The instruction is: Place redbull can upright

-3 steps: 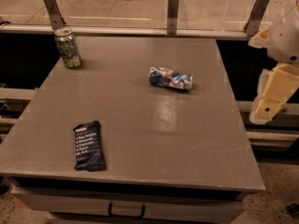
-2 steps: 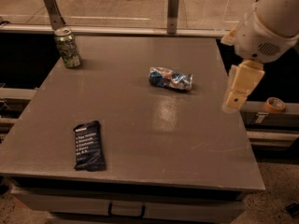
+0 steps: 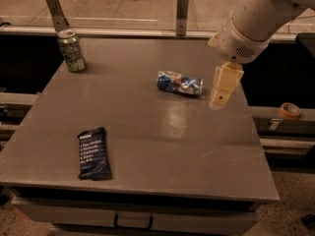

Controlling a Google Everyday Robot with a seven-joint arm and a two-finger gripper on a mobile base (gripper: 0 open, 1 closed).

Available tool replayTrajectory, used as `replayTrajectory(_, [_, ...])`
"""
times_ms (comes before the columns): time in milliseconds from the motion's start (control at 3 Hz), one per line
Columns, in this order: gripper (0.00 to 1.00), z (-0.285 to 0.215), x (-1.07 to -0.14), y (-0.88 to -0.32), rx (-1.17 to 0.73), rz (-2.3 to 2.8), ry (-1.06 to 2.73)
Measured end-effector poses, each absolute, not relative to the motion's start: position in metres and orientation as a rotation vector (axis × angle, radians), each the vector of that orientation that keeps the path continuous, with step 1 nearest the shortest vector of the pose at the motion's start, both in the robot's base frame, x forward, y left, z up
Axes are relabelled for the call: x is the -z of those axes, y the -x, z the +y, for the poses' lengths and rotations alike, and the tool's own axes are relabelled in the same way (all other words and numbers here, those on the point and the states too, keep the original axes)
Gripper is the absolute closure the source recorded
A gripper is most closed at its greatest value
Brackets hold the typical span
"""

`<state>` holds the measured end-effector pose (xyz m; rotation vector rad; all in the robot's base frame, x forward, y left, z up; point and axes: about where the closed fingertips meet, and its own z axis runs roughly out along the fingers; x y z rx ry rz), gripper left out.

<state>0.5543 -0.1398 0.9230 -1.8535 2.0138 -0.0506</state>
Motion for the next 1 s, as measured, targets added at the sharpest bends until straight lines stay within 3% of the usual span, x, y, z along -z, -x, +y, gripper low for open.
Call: replayTrajectory(1000, [0.00, -0.102, -0.886, -0.615, 0.004, 2.132, 1.728])
